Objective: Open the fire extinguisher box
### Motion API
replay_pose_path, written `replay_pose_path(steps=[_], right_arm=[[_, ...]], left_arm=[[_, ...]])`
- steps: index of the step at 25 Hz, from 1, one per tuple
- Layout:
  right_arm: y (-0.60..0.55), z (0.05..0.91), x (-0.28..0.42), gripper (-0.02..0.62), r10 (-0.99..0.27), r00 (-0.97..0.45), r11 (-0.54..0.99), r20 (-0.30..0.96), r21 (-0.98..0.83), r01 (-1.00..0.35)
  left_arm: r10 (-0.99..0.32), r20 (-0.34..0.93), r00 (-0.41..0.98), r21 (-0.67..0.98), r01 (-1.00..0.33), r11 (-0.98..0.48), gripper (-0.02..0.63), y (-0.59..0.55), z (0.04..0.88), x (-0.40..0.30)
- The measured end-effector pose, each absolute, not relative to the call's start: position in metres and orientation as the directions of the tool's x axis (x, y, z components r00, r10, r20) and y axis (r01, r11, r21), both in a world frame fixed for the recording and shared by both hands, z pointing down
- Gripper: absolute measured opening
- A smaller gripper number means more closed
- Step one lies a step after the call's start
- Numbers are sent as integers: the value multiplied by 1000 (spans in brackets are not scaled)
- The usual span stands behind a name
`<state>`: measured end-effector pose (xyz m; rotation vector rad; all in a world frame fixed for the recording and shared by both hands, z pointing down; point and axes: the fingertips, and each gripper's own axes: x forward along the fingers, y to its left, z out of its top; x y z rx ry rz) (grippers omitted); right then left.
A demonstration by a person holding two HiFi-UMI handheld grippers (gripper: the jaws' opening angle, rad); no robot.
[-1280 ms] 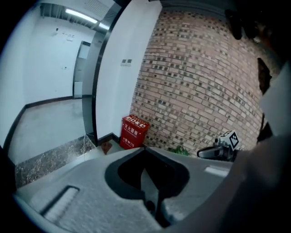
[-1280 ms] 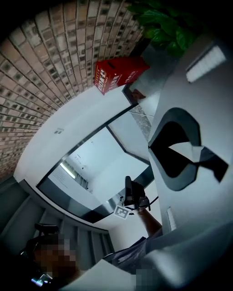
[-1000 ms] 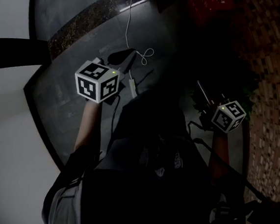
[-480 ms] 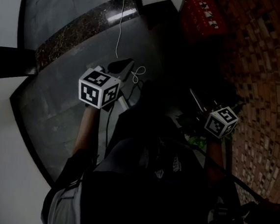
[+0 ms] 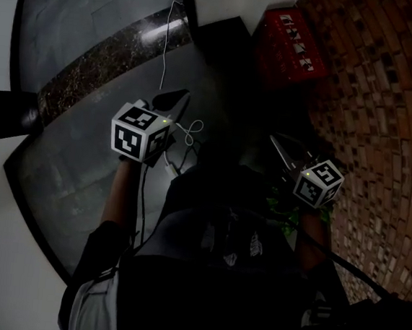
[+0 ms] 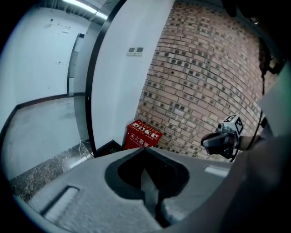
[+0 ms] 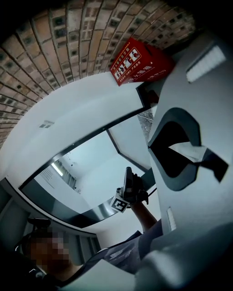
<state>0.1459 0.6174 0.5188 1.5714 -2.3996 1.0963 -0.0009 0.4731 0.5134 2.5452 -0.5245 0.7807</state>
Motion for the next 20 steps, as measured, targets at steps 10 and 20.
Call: replay_pose_path(steps=[10, 20], right_arm=[[590, 535, 227, 2, -811, -432, 141, 396, -583, -800], [568, 535, 298, 2, -824, -468, 181, 318, -637, -750]], left_arm=[[-181, 624, 760, 263, -422, -867, -6, 452, 513, 60], [-201, 657, 726, 187, -416, -890, -6, 440, 491, 144]])
